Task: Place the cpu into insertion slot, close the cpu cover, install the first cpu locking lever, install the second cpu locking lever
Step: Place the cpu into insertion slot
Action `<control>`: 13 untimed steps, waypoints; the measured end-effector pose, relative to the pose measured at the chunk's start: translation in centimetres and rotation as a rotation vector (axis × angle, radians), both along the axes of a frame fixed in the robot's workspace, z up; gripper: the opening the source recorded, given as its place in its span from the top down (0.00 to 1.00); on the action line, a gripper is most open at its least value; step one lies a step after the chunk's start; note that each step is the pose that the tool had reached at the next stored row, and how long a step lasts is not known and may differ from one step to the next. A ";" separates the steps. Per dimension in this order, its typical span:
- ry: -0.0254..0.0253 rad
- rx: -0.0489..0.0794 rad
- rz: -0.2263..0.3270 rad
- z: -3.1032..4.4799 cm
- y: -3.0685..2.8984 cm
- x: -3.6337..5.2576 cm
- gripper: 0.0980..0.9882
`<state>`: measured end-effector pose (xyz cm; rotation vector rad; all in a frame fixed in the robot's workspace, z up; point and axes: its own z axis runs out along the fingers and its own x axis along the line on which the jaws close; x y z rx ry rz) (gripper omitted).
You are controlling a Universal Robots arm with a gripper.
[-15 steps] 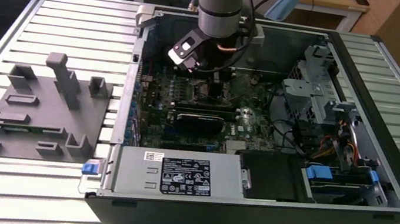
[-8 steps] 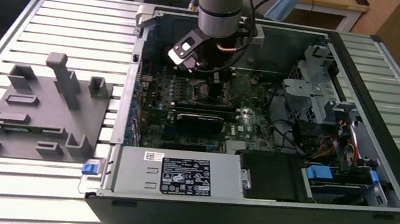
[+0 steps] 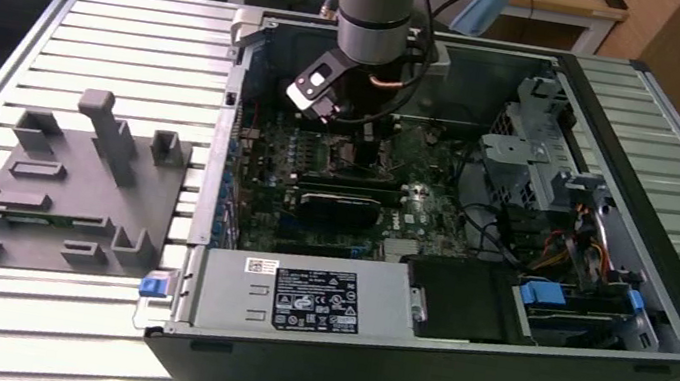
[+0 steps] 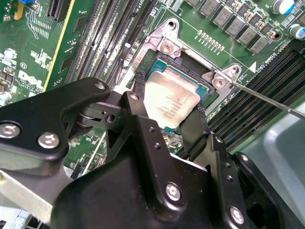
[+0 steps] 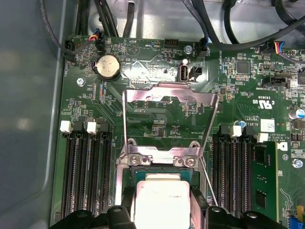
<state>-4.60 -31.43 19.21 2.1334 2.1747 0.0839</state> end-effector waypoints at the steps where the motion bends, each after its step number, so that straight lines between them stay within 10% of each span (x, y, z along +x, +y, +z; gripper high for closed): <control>1: 0.0000 0.000 0.000 0.00 0.00 0.00 0.50; 13: 0.0002 0.000 0.000 0.11 0.00 0.02 0.42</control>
